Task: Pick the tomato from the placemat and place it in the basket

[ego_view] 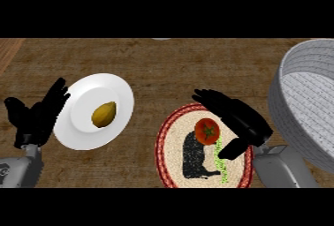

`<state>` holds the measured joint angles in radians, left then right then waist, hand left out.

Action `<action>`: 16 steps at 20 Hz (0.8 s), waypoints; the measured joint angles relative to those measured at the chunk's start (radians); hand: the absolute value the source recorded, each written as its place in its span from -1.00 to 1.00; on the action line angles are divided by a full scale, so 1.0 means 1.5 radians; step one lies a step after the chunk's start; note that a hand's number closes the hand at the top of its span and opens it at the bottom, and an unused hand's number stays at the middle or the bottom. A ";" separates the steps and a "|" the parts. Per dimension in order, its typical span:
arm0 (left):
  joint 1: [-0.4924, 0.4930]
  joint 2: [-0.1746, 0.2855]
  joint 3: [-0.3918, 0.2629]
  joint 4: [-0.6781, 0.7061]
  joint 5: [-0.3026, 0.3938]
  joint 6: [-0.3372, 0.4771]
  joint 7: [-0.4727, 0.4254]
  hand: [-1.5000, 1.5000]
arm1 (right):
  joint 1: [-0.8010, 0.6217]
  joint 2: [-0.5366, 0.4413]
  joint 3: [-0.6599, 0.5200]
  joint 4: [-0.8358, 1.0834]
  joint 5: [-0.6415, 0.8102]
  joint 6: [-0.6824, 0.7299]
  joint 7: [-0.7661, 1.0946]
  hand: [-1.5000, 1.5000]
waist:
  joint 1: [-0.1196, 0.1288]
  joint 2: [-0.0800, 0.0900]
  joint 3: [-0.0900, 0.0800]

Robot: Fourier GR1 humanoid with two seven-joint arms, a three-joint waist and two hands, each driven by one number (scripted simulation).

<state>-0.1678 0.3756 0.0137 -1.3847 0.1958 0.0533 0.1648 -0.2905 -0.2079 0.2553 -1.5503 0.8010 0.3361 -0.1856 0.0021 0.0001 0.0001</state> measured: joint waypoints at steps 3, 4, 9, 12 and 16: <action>-0.005 -0.007 0.012 -0.017 -0.008 -0.004 0.024 0.00 | 0.014 -0.002 -0.010 -0.015 -0.001 0.013 -0.016 -1.00 | -0.001 0.000 0.000; -0.007 -0.007 0.014 -0.023 -0.009 -0.007 0.033 0.00 | 0.005 -0.005 -0.021 -0.005 -0.009 0.021 -0.027 -1.00 | 0.000 0.000 0.000; -0.017 -0.019 0.032 -0.001 -0.023 -0.023 0.026 0.00 | 0.024 0.000 -0.021 -0.009 -0.006 0.029 -0.061 -1.00 | -0.001 0.000 0.000; -0.020 -0.018 0.046 -0.005 -0.026 -0.033 0.035 0.00 | 0.043 0.000 -0.014 0.000 0.007 0.020 -0.092 -1.00 | -0.001 0.000 0.000; -0.021 -0.026 0.055 -0.007 -0.039 -0.041 0.036 0.00 | 0.048 0.009 -0.012 0.007 0.035 0.004 -0.097 -1.00 | -0.001 0.000 0.000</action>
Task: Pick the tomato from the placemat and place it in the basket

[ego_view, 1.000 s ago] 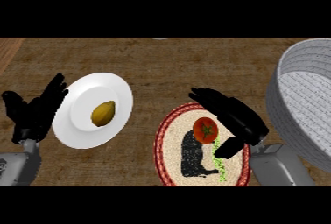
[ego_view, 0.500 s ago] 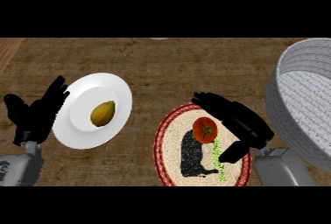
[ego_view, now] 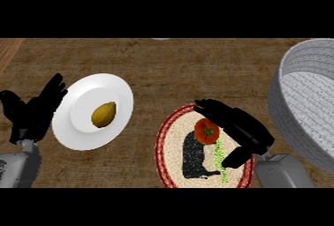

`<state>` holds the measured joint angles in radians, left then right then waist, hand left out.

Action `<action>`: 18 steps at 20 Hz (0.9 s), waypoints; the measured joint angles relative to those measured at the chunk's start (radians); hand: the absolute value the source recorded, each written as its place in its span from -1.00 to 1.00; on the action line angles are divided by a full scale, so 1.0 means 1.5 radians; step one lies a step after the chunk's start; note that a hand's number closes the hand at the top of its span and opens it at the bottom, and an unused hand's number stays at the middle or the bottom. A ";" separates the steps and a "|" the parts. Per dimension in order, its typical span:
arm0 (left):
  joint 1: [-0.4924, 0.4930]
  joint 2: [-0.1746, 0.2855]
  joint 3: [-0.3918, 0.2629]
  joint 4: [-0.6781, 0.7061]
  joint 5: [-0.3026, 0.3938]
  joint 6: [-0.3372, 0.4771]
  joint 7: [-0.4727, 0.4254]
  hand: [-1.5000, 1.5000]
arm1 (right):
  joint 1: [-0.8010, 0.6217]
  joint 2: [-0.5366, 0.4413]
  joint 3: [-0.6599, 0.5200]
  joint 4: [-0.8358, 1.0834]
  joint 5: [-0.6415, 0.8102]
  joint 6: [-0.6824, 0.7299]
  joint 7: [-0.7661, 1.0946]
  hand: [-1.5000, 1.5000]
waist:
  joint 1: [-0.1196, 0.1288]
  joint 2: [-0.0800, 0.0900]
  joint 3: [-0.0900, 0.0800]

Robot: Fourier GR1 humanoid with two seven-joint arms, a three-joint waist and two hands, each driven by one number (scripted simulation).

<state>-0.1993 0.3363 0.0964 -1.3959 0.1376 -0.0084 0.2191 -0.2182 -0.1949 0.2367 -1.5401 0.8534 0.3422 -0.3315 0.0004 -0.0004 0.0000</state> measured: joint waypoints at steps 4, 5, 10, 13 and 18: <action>-0.009 -0.006 0.007 -0.004 -0.010 -0.002 0.015 0.00 | -0.003 0.009 -0.002 0.034 0.031 -0.031 -0.009 -1.00 | 0.000 0.000 0.000; -0.002 -0.010 0.008 -0.007 -0.013 -0.001 0.010 0.00 | 0.005 0.010 0.002 0.038 0.042 -0.044 -0.011 -1.00 | 0.000 0.000 0.000; 0.001 -0.023 0.013 -0.022 -0.021 -0.007 0.020 0.00 | -0.007 0.029 0.015 0.053 0.084 -0.055 0.005 1.00 | 0.000 0.000 0.000; 0.005 -0.030 0.013 -0.016 -0.028 -0.007 0.011 0.00 | -0.035 0.023 0.027 0.082 0.119 -0.061 -0.003 1.00 | 0.001 -0.001 -0.001; -0.008 -0.034 0.022 -0.004 -0.036 -0.012 0.012 0.00 | -0.047 0.038 0.036 0.100 0.155 -0.090 -0.016 1.00 | 0.000 -0.006 -0.005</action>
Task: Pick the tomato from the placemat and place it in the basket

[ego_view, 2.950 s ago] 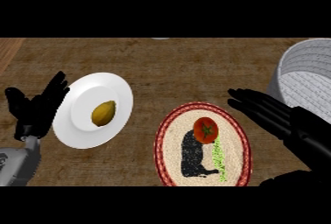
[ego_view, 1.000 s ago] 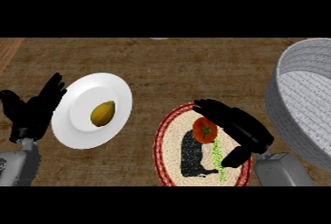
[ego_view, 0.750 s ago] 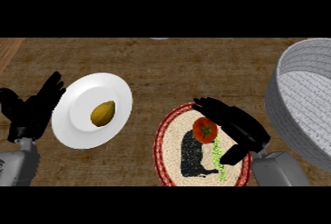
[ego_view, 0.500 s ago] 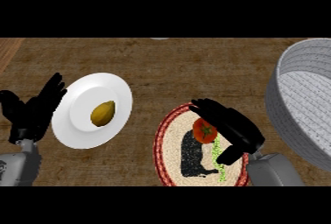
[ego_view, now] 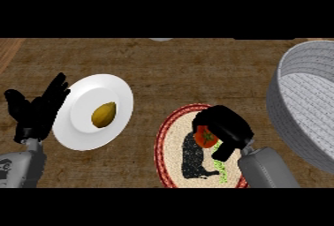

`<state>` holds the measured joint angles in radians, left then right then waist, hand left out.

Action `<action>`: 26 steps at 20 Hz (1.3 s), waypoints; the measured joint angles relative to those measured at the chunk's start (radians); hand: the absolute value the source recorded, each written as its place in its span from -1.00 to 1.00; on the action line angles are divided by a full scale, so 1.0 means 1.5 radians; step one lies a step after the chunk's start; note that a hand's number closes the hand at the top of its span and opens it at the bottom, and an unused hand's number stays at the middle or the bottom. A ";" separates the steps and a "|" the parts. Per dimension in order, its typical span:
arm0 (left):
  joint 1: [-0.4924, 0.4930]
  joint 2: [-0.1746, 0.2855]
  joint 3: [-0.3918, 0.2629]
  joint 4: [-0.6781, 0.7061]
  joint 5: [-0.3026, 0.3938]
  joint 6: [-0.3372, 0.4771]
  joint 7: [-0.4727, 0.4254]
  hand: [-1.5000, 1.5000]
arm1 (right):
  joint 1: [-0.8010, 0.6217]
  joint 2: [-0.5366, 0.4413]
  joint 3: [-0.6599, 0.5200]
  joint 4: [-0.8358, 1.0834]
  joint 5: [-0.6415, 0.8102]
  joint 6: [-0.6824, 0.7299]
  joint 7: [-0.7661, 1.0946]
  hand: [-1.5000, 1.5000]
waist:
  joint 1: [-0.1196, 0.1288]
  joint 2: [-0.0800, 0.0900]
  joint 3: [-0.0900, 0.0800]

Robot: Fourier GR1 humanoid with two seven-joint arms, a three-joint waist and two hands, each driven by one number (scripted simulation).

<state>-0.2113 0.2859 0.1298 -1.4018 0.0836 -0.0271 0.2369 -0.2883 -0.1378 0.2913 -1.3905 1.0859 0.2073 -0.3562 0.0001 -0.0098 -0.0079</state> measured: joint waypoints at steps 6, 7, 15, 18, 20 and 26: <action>0.002 -0.003 0.005 -0.006 -0.002 -0.006 0.004 0.00 | -0.012 0.009 -0.018 0.023 0.017 -0.016 0.003 1.00 | 0.001 -0.003 -0.002; 0.005 -0.005 0.004 -0.005 -0.004 -0.004 -0.001 0.00 | -0.014 0.024 -0.037 0.031 0.018 -0.019 0.046 1.00 | 0.001 -0.002 -0.002; 0.001 -0.002 0.006 -0.007 -0.002 -0.008 -0.003 0.00 | -0.043 0.081 -0.228 0.074 -0.031 -0.095 0.429 1.00 | 0.004 0.014 0.003; -0.010 -0.007 -0.005 -0.007 -0.004 -0.013 -0.004 0.00 | -0.097 0.087 -0.265 0.087 -0.060 -0.172 0.557 1.00 | 0.027 0.019 0.005; -0.019 -0.013 -0.015 -0.005 -0.006 -0.016 -0.002 0.00 | -0.144 0.089 -0.274 0.092 -0.070 -0.239 0.628 1.00 | 0.042 0.020 0.006; -0.041 -0.022 -0.034 0.006 -0.011 -0.023 0.002 0.00 | -0.308 0.091 -0.257 0.134 0.003 -0.435 0.802 1.00 | 0.071 0.021 0.004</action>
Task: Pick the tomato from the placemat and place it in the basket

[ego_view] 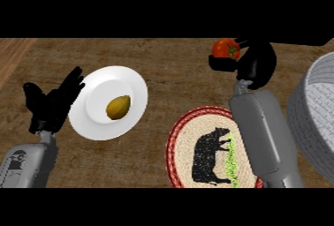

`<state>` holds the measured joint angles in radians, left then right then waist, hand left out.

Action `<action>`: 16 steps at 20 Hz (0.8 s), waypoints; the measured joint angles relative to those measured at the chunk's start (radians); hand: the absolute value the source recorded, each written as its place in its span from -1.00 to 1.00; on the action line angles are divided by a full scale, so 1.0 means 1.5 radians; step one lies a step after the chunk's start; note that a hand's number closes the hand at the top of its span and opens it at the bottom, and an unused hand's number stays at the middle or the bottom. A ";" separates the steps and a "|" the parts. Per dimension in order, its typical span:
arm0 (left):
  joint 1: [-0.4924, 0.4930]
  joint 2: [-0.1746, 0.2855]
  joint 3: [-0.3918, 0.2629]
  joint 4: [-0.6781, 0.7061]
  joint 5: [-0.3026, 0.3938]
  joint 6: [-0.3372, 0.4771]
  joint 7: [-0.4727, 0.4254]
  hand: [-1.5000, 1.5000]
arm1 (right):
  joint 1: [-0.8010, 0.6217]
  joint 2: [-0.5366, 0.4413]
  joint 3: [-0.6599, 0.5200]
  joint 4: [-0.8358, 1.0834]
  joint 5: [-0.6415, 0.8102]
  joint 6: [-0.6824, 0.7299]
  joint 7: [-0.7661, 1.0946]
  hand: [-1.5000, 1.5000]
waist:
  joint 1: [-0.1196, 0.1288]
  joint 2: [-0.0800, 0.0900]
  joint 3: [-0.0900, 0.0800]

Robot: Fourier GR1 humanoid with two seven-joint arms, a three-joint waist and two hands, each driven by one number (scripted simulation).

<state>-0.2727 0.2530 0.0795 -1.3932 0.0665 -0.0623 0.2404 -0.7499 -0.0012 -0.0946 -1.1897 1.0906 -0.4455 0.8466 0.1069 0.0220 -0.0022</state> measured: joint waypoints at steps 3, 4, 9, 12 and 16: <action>-0.005 0.000 0.000 0.003 -0.004 0.003 0.001 0.00 | -0.081 0.000 0.007 0.051 0.078 -0.042 0.082 1.00 | 0.000 -0.002 -0.001; -0.007 0.000 0.000 0.005 -0.005 0.005 0.002 0.00 | -0.109 -0.001 0.006 0.070 0.105 -0.050 0.106 1.00 | -0.002 -0.002 -0.001; -0.002 0.001 0.005 0.007 -0.005 0.007 -0.002 0.00 | -0.227 -0.002 -0.006 0.155 0.221 -0.039 0.179 1.00 | -0.012 -0.005 -0.001; 0.005 0.004 0.013 0.013 -0.002 0.006 -0.010 0.00 | -0.294 -0.007 -0.034 0.204 0.276 -0.028 0.202 1.00 | -0.023 -0.006 -0.001; 0.001 0.005 0.018 0.027 -0.006 0.009 -0.015 0.00 | -0.361 -0.021 -0.074 0.258 0.331 -0.021 0.220 1.00 | -0.033 -0.005 -0.001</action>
<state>-0.2715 0.2609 0.1065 -1.3532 0.0580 -0.0487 0.2172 -1.2920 -0.0331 -0.2059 -0.8020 1.5873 -0.4772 1.1770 0.0568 0.0140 -0.0035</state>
